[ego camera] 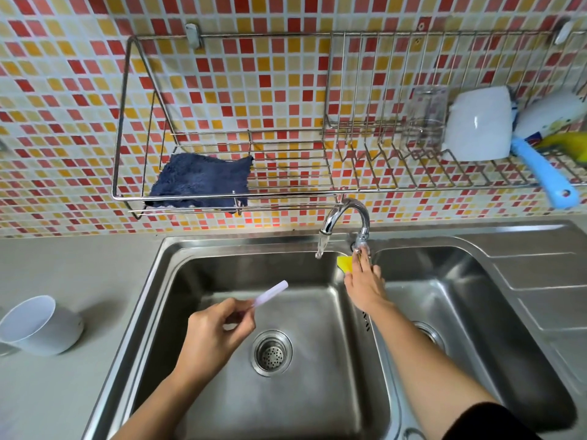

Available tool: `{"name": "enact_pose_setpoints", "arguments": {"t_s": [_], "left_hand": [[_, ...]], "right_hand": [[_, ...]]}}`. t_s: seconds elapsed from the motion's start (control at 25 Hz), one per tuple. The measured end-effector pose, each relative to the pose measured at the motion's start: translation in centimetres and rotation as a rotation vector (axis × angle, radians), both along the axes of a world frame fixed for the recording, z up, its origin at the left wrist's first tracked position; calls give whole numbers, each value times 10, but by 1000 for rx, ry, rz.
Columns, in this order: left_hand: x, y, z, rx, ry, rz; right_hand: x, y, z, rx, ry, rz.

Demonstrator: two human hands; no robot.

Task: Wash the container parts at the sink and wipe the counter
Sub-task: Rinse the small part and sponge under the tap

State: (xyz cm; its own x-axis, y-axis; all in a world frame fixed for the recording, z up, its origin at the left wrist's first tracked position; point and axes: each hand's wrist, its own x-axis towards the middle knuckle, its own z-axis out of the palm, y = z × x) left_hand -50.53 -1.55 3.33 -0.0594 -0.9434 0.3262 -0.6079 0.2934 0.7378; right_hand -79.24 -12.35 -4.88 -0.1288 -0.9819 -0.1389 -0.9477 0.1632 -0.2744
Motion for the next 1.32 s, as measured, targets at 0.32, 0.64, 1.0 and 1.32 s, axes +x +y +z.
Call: {"name": "enact_pose_setpoints", "arguments": {"t_s": [0.32, 0.64, 1.0, 1.32], "left_hand": [[-17, -20, -1, 145, -15, 44], [-93, -89, 21, 761, 731, 19], [-111, -101, 15, 969, 868, 46], [-116, -102, 18, 920, 883, 74]], "right_hand": [[28, 65, 4, -370, -247, -47], [51, 50, 52, -463, -137, 143], [38, 46, 47, -411, -193, 71], [37, 46, 42, -359, -273, 10]]}}
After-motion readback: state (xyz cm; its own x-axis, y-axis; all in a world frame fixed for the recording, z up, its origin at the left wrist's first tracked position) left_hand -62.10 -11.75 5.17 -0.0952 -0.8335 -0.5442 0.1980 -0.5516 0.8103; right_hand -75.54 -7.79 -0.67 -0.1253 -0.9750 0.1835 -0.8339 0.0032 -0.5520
